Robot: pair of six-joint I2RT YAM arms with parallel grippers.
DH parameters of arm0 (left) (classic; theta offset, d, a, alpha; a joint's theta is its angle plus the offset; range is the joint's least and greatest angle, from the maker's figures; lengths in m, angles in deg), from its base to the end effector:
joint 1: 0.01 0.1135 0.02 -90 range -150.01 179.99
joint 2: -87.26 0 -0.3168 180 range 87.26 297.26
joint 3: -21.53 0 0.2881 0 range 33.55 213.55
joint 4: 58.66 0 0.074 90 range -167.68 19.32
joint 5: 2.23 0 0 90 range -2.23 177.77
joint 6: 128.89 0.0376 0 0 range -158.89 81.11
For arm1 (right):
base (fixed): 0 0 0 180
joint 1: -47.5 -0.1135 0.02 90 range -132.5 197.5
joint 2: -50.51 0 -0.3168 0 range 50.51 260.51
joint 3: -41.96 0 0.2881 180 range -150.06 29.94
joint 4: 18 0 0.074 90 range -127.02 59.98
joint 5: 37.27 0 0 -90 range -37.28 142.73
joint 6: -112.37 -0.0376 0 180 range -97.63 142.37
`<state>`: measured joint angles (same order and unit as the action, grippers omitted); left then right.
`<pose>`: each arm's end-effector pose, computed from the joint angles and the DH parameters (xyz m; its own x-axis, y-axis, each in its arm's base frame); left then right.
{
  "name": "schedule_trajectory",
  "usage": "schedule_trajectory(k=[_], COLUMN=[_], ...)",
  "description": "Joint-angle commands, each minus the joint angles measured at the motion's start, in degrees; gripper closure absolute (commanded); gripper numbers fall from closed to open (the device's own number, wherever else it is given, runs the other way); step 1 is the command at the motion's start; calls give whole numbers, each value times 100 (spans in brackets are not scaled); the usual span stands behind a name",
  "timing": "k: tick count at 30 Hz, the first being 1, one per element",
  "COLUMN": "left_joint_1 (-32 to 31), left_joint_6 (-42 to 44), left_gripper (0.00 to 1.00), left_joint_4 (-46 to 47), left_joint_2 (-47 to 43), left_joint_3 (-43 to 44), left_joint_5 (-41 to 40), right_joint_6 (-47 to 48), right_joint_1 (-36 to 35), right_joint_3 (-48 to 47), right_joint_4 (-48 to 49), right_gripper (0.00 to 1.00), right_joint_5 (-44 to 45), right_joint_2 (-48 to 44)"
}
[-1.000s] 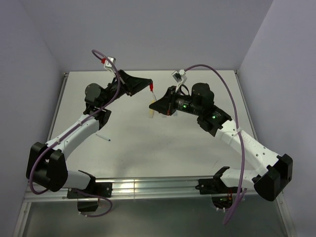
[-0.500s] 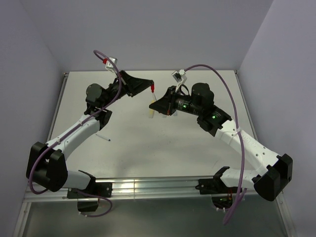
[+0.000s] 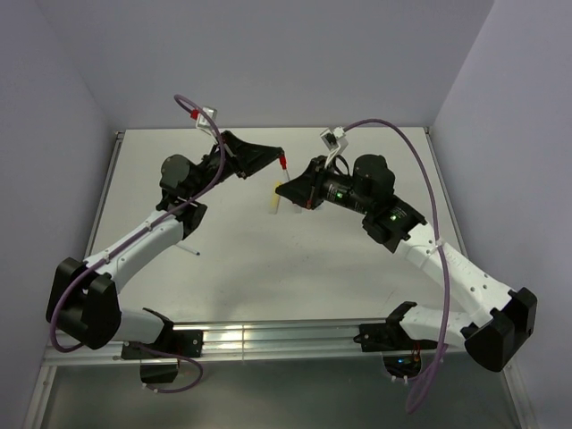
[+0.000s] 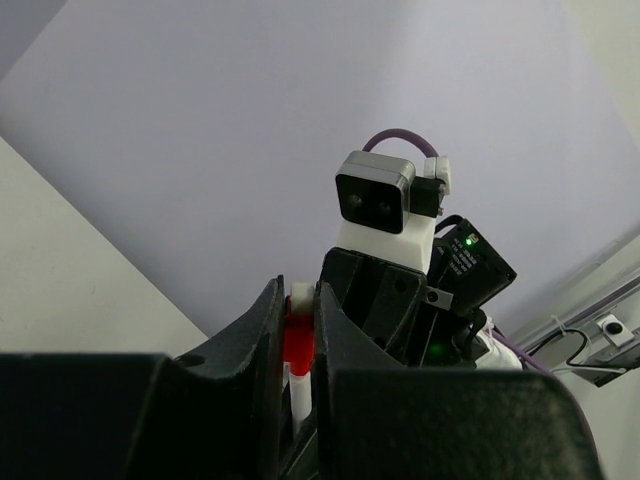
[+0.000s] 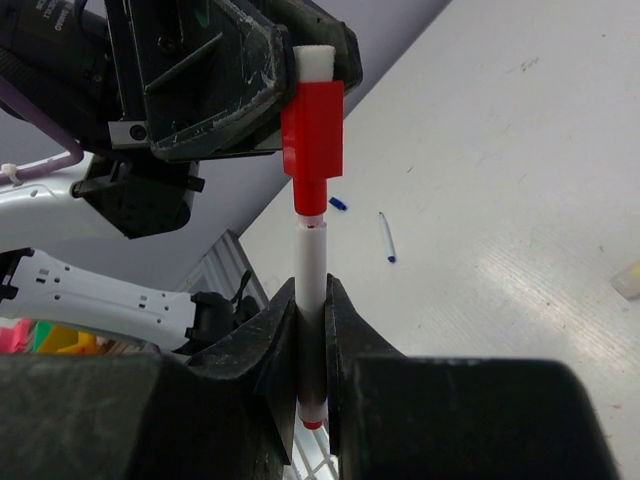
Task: Insert the pens into the pen caps
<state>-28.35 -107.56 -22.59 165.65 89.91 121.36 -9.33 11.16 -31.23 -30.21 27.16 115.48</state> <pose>0.2846 -0.1771 0.4200 -0.6352 -0.5390 -0.5532 0.6631 -0.0134 -0.7484 0.2149 0.1783 0.4342 -0.5108 0.2127 -0.8330 -0.7204 0.4228 0.5498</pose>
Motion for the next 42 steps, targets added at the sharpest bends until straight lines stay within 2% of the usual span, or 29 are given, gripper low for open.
schedule_trajectory(k=[1,4,10,15,26,36,42], left_joint_1=[-172,-347,-769,-884,-1007,-1209,-1253], left_joint_6=[108,177,740,845,732,907,890], left_gripper=[100,100,100,100,100,100,100], left_joint_4=[86,-2,-976,-1180,-530,-643,-538], left_joint_2=[-298,-447,-816,-817,-659,-378,-325], left_joint_3=[-98,-160,33,130,42,340,341], left_joint_5=[-9,-168,-484,-300,429,1027,1168], right_joint_6=[41,77,217,340,481,437,498], right_joint_1=[57,57,57,57,57,57,57], right_joint_3=[70,166,210,333,509,711,747], right_joint_4=[353,370,361,449,862,1310,1328], right_gripper=[100,100,100,100,100,100,100], right_joint_5=[577,780,877,772,394,-185,-142], right_joint_2=[-291,-379,-485,-678,-1276,-1689,-1874])
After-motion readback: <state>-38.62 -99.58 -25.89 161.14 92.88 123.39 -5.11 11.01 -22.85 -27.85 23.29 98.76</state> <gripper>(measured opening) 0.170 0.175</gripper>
